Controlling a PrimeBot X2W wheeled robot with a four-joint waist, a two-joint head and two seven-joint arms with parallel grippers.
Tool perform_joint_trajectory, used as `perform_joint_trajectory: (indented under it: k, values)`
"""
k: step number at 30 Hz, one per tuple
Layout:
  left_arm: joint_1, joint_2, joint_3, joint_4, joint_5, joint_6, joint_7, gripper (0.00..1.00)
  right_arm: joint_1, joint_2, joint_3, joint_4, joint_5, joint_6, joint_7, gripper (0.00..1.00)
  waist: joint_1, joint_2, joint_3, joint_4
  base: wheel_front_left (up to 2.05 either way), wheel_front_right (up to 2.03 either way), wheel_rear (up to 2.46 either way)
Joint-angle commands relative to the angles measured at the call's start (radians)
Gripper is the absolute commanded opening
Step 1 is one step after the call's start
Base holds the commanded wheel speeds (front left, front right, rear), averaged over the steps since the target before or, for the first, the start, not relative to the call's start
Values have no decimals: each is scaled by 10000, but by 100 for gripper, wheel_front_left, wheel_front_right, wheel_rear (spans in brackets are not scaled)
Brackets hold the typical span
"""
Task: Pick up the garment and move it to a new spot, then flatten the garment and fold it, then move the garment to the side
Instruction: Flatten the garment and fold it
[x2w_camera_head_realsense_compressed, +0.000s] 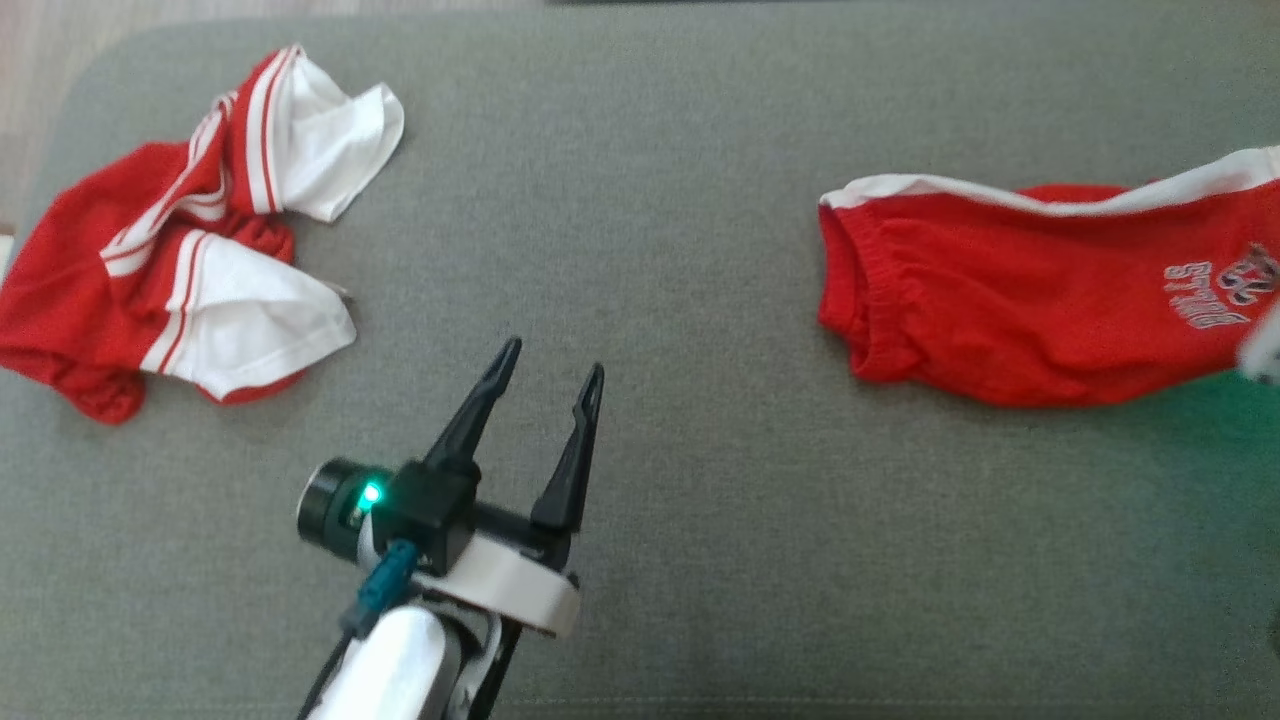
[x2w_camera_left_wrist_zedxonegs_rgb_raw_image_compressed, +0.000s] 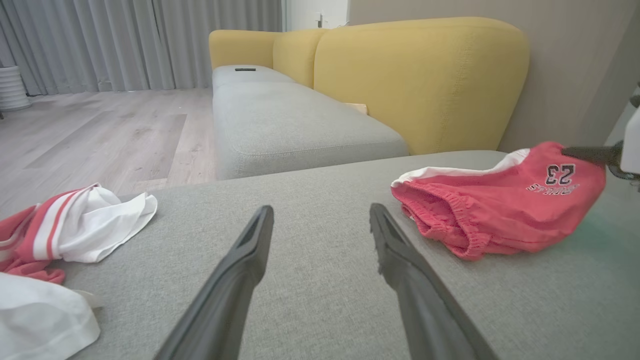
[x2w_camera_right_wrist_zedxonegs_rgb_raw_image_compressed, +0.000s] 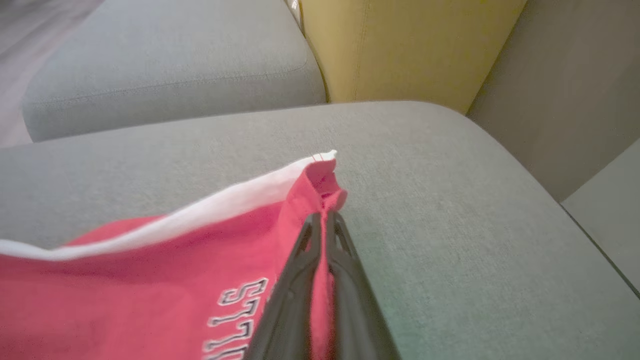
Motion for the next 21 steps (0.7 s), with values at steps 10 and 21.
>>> perform_joint_trajectory:
  k: [10,21]
  values:
    - [567,-41,582,-162,267,-125,-91,100,273,1651,2102,-2311,116,65,-372,0,0,0,-1190,130,0,0,0]
    - [851,-106,688,-172,392,-292,-91,100,1926,2715,4778,-3950,866,65,54,0,0,0,-1161,563,0,0,0]
